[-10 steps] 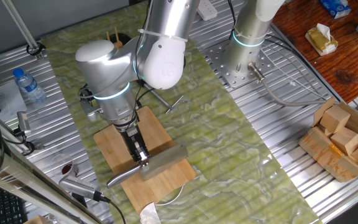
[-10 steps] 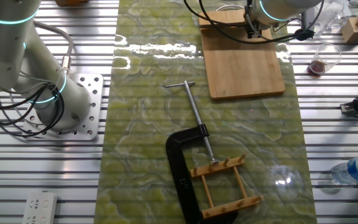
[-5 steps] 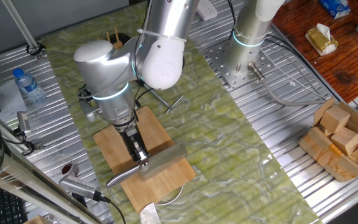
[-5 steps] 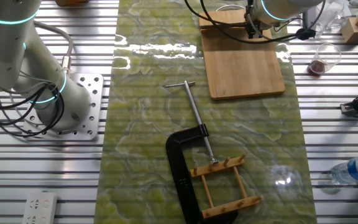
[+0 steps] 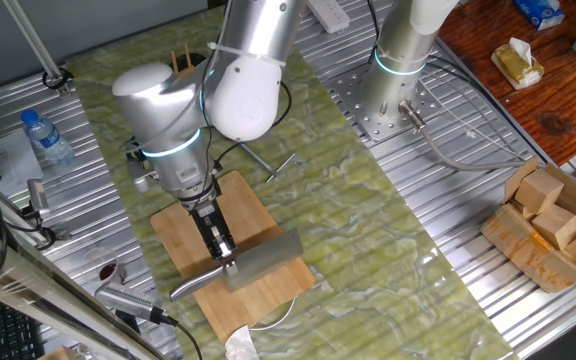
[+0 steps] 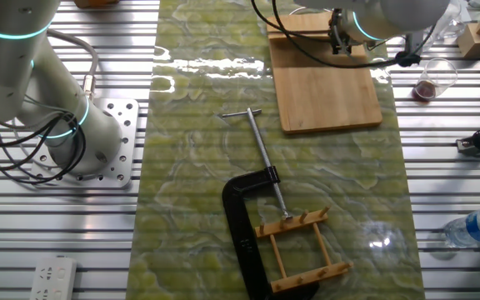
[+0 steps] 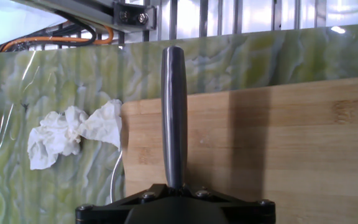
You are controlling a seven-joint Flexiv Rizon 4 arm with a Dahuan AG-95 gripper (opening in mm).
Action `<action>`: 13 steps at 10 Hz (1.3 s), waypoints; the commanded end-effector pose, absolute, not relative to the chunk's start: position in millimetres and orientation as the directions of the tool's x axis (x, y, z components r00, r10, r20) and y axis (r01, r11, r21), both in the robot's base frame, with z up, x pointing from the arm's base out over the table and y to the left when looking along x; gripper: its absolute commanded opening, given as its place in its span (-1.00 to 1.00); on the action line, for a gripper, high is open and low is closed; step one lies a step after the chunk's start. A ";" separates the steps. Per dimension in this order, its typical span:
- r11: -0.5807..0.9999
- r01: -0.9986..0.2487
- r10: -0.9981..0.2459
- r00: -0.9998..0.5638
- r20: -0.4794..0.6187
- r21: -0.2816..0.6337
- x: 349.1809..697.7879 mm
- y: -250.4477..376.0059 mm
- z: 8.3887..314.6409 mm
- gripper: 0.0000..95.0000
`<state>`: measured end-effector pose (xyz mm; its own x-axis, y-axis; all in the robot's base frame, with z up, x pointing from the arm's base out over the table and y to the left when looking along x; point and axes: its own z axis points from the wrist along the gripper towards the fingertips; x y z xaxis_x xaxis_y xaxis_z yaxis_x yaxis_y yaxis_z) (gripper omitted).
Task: Put the knife on the cutting board
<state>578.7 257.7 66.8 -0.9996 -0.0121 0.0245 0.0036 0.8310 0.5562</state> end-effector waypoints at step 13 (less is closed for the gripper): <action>0.797 0.007 -0.010 -1.000 0.025 0.604 580.7 252.8 59.4 -1.00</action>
